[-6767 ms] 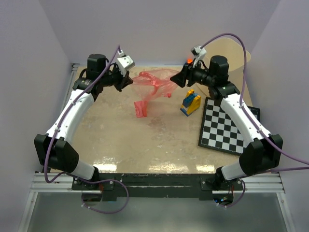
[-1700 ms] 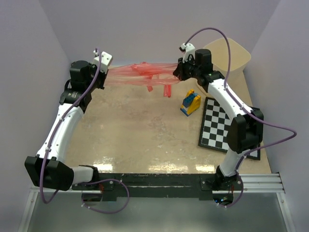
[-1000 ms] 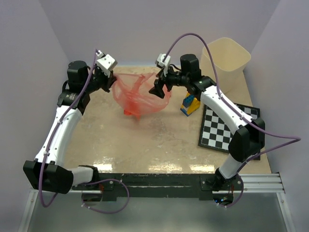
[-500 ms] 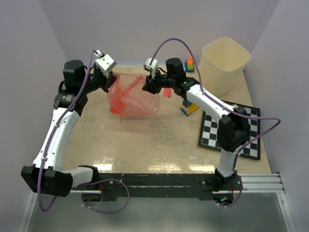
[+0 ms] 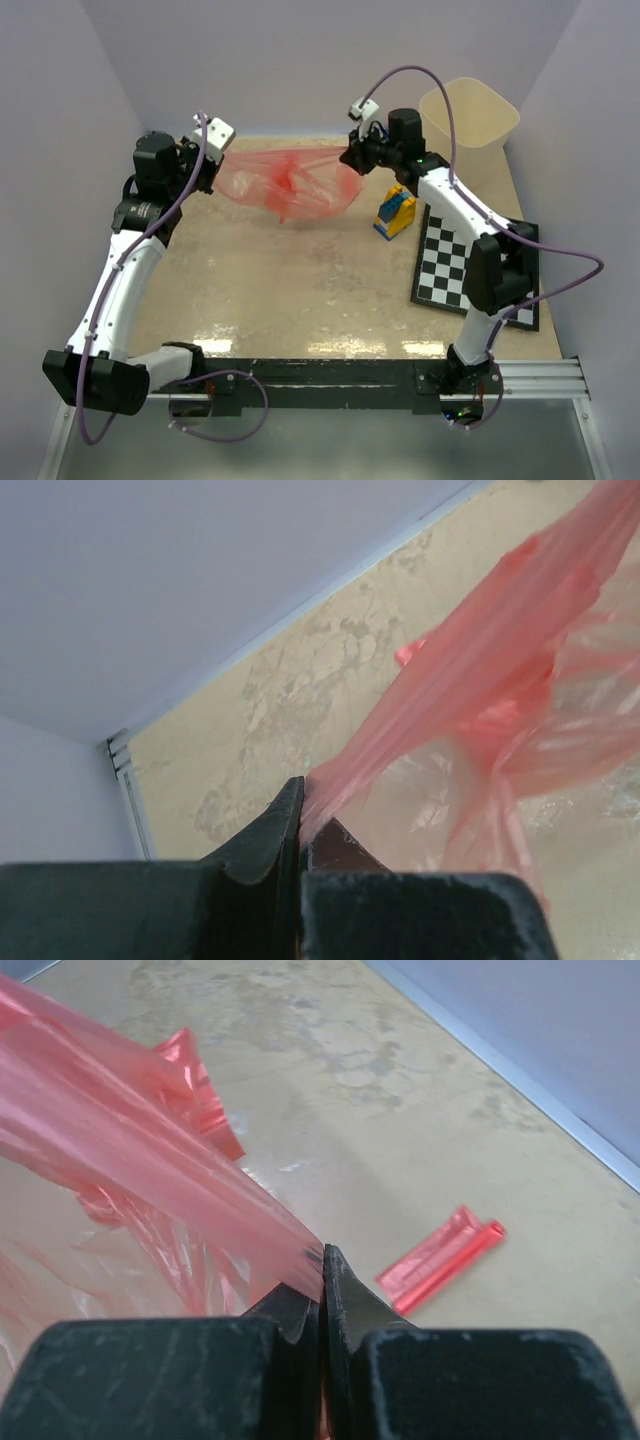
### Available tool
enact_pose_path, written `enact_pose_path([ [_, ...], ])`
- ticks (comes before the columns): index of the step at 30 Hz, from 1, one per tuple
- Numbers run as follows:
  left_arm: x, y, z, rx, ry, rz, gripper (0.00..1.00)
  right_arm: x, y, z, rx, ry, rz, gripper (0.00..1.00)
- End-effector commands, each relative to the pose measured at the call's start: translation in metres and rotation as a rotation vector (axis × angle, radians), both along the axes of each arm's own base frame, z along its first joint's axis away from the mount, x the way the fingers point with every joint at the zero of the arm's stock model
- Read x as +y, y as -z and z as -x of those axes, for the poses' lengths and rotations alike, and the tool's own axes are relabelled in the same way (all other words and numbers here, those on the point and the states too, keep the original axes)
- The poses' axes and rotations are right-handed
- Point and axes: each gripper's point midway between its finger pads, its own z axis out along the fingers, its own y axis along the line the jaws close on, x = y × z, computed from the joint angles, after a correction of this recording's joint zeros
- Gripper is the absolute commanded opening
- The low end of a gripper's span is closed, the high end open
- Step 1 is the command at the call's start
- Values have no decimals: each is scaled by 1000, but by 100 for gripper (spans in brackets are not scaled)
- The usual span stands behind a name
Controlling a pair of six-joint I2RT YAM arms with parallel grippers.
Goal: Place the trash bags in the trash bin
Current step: Unfold the trash bag at the center of the board.
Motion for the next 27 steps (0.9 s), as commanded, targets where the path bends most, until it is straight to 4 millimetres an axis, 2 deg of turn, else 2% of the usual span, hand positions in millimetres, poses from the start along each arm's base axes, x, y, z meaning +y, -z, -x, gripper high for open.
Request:
enact_pose_path([
  [1, 21, 8, -7, 9, -117, -40, 0, -36, -33, -14, -61, 166, -24, 0],
  [6, 18, 13, -12, 25, -119, -14, 0, -41, -35, -12, -57, 204, -36, 0],
  [8, 10, 13, -12, 33, -83, 14, 0, -38, -39, -9, -62, 185, -48, 0],
  [11, -6, 11, -8, 44, -6, 65, 0, -30, -44, -2, -58, 126, -67, 7],
  [14, -21, 2, -6, 36, 60, 125, 0, -25, -47, 5, -57, 80, -77, 4],
  [15, -25, -4, -6, 24, 78, 139, 0, -23, -49, 7, -56, 64, -81, 9],
  [17, -31, -14, -8, -1, 108, 155, 0, -17, -51, 13, -59, 15, -84, 25],
  [19, -33, -26, -12, -21, 110, 179, 0, -14, -52, 16, -66, -11, -81, 35],
  [20, -33, -30, -14, -29, 105, 186, 0, -13, -50, 17, -61, -17, -76, 36],
  [21, -31, -35, -17, -41, 92, 190, 0, -12, -48, 18, -59, -22, -74, 34],
  [23, -23, -37, -24, -42, 28, 199, 0, -15, -44, 15, -52, 3, -57, 22],
  [25, -16, -27, -32, -5, -24, 200, 0, -16, -46, 12, -53, 12, -51, 6],
  [27, -16, -15, -38, 45, -42, 200, 0, -13, -55, 8, -63, -2, -51, 5],
])
